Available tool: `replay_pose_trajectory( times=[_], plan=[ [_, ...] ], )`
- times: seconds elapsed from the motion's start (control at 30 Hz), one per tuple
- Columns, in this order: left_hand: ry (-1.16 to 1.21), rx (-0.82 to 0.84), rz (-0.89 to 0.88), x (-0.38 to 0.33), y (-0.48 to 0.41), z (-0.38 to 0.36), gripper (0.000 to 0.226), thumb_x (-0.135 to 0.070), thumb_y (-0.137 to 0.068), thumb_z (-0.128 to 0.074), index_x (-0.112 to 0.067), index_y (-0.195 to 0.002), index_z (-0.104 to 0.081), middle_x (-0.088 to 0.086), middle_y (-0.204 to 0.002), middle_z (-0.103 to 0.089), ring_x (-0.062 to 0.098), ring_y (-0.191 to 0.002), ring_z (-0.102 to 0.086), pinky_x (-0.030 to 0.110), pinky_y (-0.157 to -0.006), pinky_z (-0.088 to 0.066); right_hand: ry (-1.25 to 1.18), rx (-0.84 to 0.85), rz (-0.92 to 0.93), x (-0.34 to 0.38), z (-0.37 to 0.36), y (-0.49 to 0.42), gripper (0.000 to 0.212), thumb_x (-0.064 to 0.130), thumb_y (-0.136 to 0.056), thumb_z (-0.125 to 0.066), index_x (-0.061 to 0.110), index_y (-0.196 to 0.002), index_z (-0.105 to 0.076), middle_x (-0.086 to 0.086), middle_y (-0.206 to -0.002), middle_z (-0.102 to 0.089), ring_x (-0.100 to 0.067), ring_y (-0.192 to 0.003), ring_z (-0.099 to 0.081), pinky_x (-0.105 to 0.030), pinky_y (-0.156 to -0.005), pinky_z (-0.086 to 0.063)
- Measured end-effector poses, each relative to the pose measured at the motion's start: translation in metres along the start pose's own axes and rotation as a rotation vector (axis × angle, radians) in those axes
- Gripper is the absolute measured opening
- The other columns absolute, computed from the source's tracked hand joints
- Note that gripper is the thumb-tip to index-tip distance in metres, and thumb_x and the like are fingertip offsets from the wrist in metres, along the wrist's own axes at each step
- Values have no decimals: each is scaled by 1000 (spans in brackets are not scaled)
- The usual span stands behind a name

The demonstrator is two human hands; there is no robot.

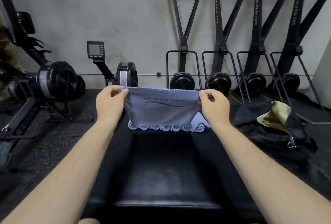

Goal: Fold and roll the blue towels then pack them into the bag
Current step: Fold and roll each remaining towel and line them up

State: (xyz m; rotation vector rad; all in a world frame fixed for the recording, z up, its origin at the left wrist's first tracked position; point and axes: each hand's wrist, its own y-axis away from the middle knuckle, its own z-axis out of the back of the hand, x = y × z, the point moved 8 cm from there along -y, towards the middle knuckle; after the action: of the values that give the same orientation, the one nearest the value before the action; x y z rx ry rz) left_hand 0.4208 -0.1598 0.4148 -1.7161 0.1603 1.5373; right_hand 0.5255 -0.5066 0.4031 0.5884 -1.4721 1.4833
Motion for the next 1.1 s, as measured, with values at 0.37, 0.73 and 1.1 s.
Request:
replay_pose_trajectory(
  times=[0.37,0.73,1.1],
  plan=[
    [-242,83,353,178,182,42,16,-11,-82,-59,-12,-66,-61,-5,-69,-58,11,-69,-48,13,-55,-36,125,92,-360,-174,3,187,17,10,-89,-61,15,-98,-75,4,-91,-72,-15,-89,-66,-19,-77,-50],
    [-363,141,420,194,213,60,26,-4,-87,-53,-19,-96,-73,-4,-97,-71,8,-77,-59,13,-60,-40,298,162,-291,-169,14,219,29,4,-91,-52,12,-107,-74,0,-113,-65,-10,-98,-58,-3,-75,-38],
    [-720,400,-80,161,207,-6,34,-9,-92,-56,-16,-122,-71,5,-141,-59,29,-134,-49,41,-106,-38,818,353,-20,-136,-39,216,36,15,-89,-52,21,-121,-69,0,-132,-58,-30,-123,-44,-40,-97,-35]
  ],
)
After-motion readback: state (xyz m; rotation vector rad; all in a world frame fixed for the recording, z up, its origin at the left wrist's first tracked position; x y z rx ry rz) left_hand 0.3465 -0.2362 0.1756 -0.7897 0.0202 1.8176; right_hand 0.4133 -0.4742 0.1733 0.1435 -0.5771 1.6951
